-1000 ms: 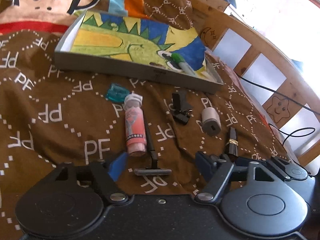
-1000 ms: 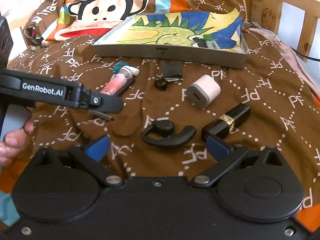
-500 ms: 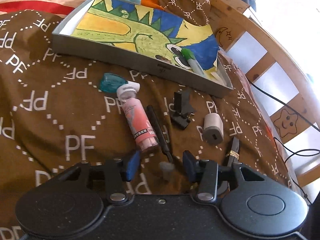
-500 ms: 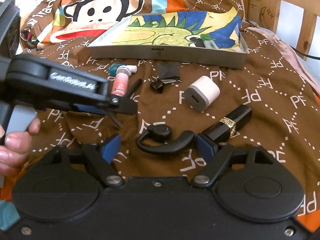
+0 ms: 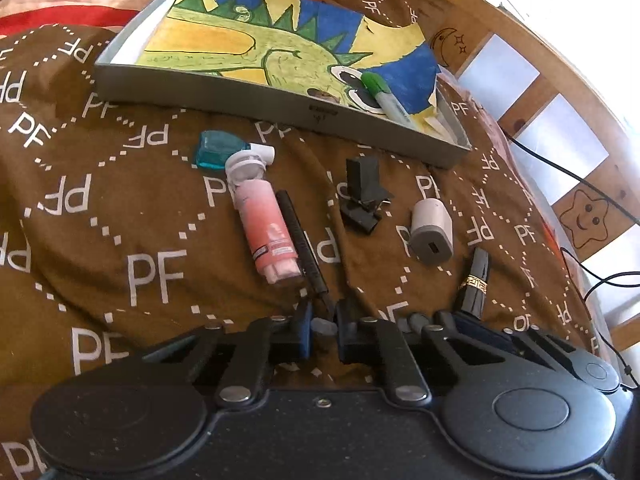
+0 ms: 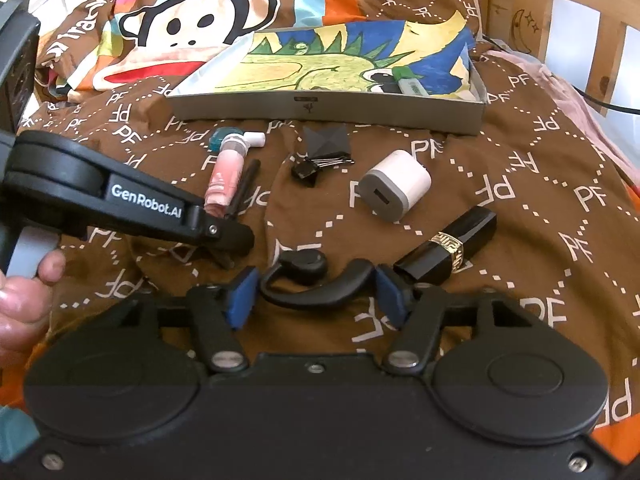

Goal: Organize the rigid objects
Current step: 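Carry the black pen into the tray and open the left tool while the right tool releases the earphone there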

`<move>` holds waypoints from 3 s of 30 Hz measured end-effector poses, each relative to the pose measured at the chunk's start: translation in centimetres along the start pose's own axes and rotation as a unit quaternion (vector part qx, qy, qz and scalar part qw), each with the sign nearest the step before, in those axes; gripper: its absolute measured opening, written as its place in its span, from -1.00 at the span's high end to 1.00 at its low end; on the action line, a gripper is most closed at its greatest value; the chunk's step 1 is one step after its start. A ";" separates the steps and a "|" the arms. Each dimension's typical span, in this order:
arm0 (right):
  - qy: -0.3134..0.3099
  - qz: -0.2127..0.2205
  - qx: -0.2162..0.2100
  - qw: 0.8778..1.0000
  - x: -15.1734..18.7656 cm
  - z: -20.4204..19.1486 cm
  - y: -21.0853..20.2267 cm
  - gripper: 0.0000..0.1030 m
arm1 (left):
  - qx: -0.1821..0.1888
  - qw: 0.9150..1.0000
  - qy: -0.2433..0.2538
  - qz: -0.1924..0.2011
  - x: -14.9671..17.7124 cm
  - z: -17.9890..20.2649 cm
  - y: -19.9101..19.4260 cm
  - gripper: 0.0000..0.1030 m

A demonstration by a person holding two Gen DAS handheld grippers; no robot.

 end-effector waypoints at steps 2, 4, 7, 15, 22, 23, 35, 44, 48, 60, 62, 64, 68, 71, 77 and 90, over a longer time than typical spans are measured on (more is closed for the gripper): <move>-0.001 0.001 0.001 1.000 0.0 0.0 0.0 -0.03 | 0.001 1.000 0.002 0.004 0.2 0.1 -0.2 0.76; -0.004 0.003 -0.001 1.000 0.0 -0.2 -0.1 -0.03 | 0.009 1.000 0.000 0.013 0.4 0.3 -0.7 0.76; -0.004 0.013 -0.010 1.000 -0.4 -0.5 -0.7 -0.03 | 0.026 0.999 -0.002 0.032 0.6 0.6 -1.9 0.76; -0.025 0.049 -0.003 0.998 -2.1 -0.6 -2.8 -0.03 | 0.042 0.995 0.021 0.085 -0.2 1.6 -5.3 0.76; 0.005 0.103 -0.003 0.995 -5.4 1.8 -4.2 -0.03 | 0.043 0.987 0.042 0.151 -3.2 3.0 -6.8 0.76; 0.012 0.110 -0.004 0.994 -6.0 2.2 -4.1 -0.03 | 0.044 0.986 0.041 0.158 -3.8 3.2 -6.7 0.76; 0.020 0.176 0.024 0.984 -13.3 9.5 0.3 -0.03 | 0.038 0.979 0.052 0.192 -13.0 4.4 -1.0 0.76; 0.011 0.159 0.034 0.987 -15.8 13.6 6.5 -0.03 | 0.034 0.983 0.037 0.177 -16.8 4.5 5.6 0.76; 0.004 0.144 0.033 0.989 -15.7 13.8 9.3 -0.03 | 0.029 0.986 0.044 0.157 -16.8 4.6 7.5 0.76; -0.055 0.133 0.048 0.988 -15.4 12.0 11.9 -0.03 | 0.016 0.992 0.057 0.112 -15.8 3.7 9.3 0.76; -0.068 0.130 0.048 0.988 -15.3 11.4 11.7 -0.03 | 0.014 0.992 0.060 0.109 -15.7 3.6 9.3 0.76; -0.073 0.123 0.043 0.989 -15.3 11.0 11.9 -0.03 | 0.011 0.992 0.060 0.106 -15.6 3.5 9.3 0.76; -0.074 0.109 0.037 0.991 -15.4 10.6 12.3 -0.03 | 0.005 0.993 0.062 0.099 -15.5 3.1 9.5 0.76; -0.064 0.103 0.031 0.992 -15.3 10.9 12.3 -0.04 | 0.004 0.994 0.064 0.093 -15.5 3.2 9.6 0.76; -0.057 0.103 0.031 0.993 -15.2 11.1 12.6 -0.05 | 0.000 0.994 0.064 0.086 -15.3 3.6 9.7 0.75; -0.049 0.126 0.033 0.990 -15.1 10.4 9.5 -0.65 | -0.019 0.992 0.049 0.115 -15.6 3.2 6.0 0.28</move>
Point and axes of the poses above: each gripper's, at about its wrist camera, not at the fingertips, and y roughly the way its jaws point, z to its right, x to its underside, the point moved 9 cm from there along y, roughly the way its jaws point, and after that the axes turned 2 degrees about x, right-handed, at the moved point
